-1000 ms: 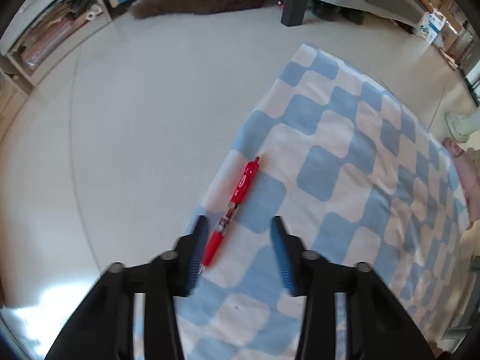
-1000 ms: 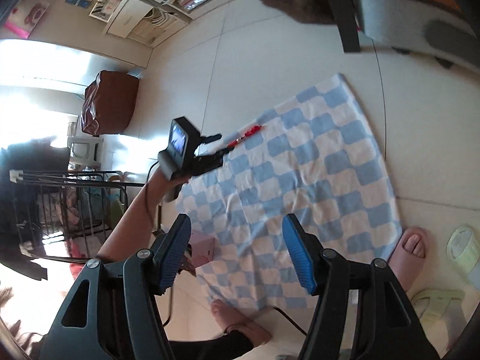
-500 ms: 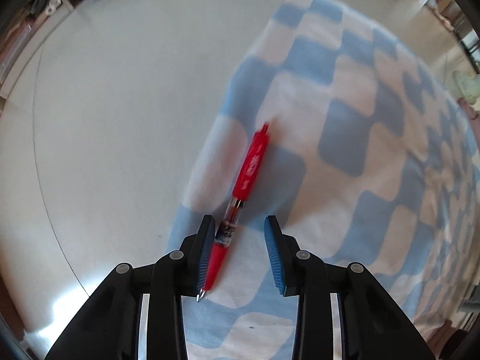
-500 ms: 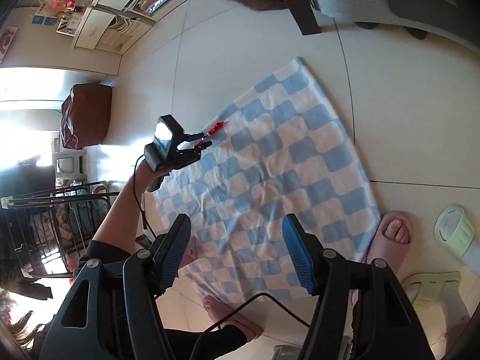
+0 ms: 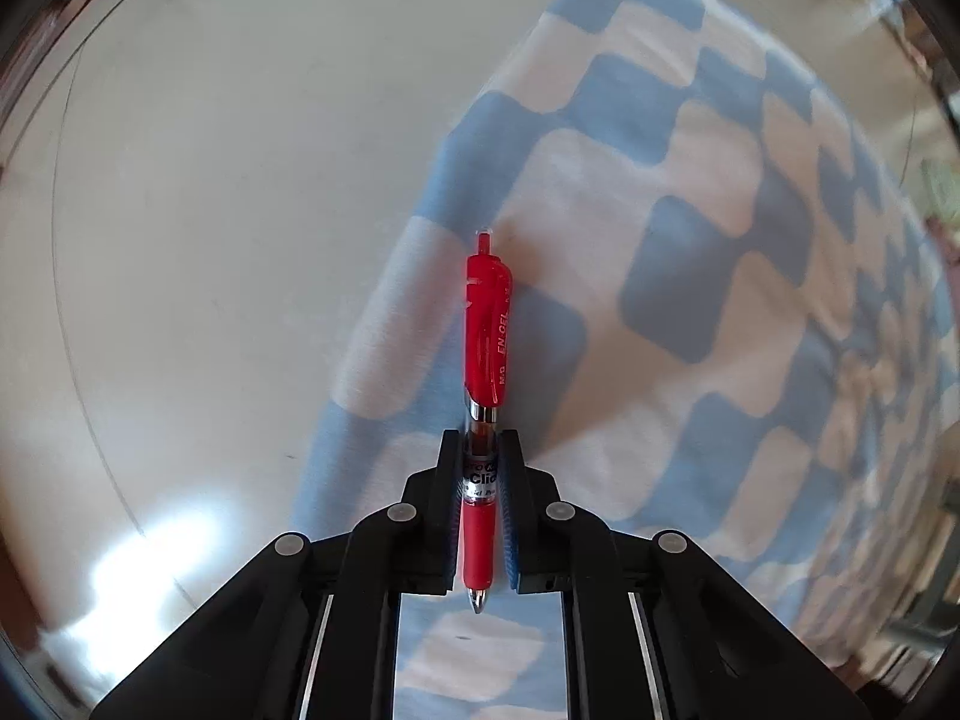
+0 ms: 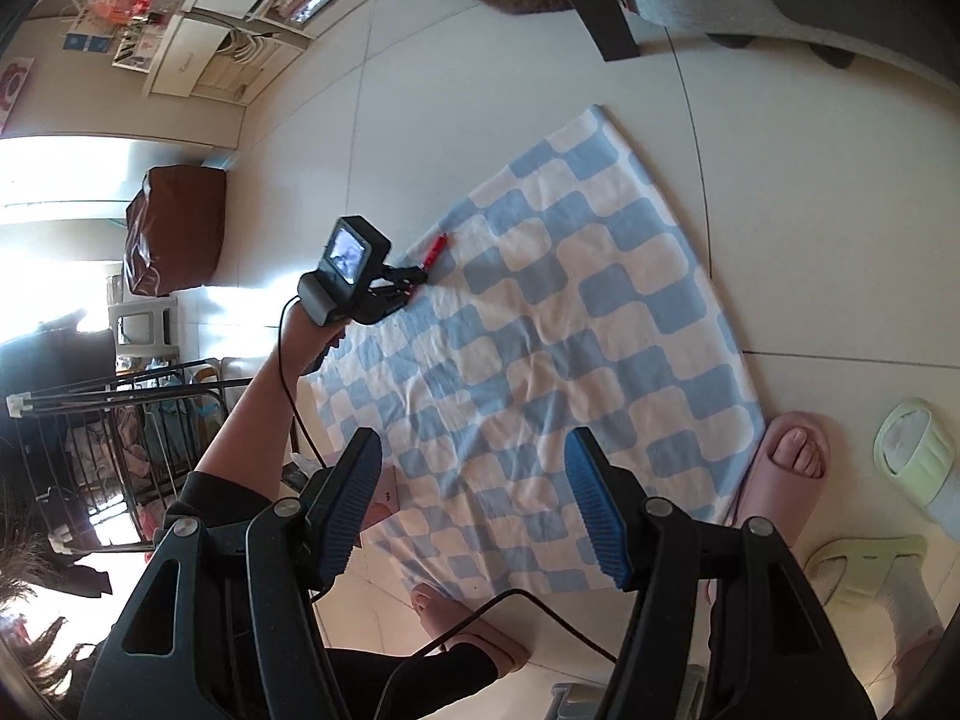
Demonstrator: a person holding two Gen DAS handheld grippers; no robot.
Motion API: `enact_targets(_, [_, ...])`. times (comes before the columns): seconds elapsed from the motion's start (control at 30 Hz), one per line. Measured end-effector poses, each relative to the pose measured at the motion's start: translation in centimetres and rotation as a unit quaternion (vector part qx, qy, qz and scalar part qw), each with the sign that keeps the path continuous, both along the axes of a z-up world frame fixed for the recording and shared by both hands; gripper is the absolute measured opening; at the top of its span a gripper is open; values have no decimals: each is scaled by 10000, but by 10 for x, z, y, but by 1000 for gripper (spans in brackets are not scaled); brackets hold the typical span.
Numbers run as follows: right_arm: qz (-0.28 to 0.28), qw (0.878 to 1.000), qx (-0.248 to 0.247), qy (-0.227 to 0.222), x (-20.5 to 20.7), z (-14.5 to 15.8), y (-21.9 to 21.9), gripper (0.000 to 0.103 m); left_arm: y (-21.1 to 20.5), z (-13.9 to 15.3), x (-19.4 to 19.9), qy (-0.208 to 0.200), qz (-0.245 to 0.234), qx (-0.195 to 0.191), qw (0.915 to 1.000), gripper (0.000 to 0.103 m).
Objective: Organize objects
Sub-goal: 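Hold the red pen up with the left tool while the right tool grasps it, then lower the red pen into the pink box and open the right tool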
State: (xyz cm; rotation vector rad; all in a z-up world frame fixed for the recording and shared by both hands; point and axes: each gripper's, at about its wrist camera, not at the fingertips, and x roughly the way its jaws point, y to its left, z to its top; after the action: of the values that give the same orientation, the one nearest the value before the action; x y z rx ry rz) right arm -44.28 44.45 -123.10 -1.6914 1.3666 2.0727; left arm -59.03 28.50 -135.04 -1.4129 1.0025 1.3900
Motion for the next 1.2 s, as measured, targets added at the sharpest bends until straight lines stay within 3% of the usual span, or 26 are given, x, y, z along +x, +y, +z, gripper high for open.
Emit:
enact_targets(0.1, [10, 10000, 8, 71, 1, 5, -1, 64, -9, 16, -7, -160, 472, 488, 9976, 8])
enact_targets(0.2, [-7, 9997, -87, 209, 1, 9, 0, 64, -16, 57, -5, -416, 830, 1228, 9881, 8])
enact_targets(0.27, [-20, 9988, -281, 389, 0, 12, -1, 64, -30, 98, 11, -702, 1064, 1879, 9739, 8])
enact_targets(0.37, [17, 9972, -466, 591, -6, 17, -7, 64, -56, 164, 73, -1128, 1230, 2598, 9511, 8])
enact_targets(0.47, [305, 9970, -141, 700, -19, 30, -27, 64, -60, 219, 129, -1606, 1309, 2927, 9335, 8])
enact_targets(0.53, [576, 9944, -154, 872, -29, 39, -48, 65, -84, 256, 156, -1624, 1211, 2967, 9333, 8])
enact_targets(0.6, [800, 9904, -224, 1101, -36, 49, -73, 65, -105, 288, 182, -1678, 1262, 3113, 9268, 8])
enact_targets(0.73, [1302, 9834, 36, 1264, -40, 67, -124, 65, -153, 330, 216, -1834, 1846, 3643, 8942, 8])
enact_targets(0.83, [1504, 9771, -209, 1489, -40, 77, -158, 60, -203, 337, 235, -1609, 2124, 3643, 8923, 8])
enact_targets(0.87, [1605, 9741, -252, 1570, -40, 79, -168, 46, -218, 340, 245, -1553, 2246, 3698, 8881, 8])
enact_targets(0.9, [1781, 9691, -334, 1673, -42, 83, -184, 26, -235, 347, 248, -1525, 2348, 3756, 8835, 8])
enact_targets(0.93, [1905, 9658, -460, 1699, -45, 83, -196, 14, -245, 351, 258, -1452, 2499, 3770, 8800, 9])
enact_targets(1.0, [2089, 9606, -684, 1700, -48, 81, -220, 14, -254, 349, 277, -1297, 2787, 3793, 8727, 9])
enact_targets(1.1, [2268, 9541, -1027, 1664, -54, 74, -258, 14, -277, 346, 302, -1041, 3443, 3757, 8541, 12])
enact_targets(1.17, [2400, 9503, -1031, 1692, -59, 73, -278, 13, -312, 345, 309, -519, 4046, 3342, 8496, 18])
enact_targets(1.2, [2530, 9488, -767, 1727, -63, 76, -294, 13, -331, 345, 311, -145, 4382, 3018, 8465, 27])
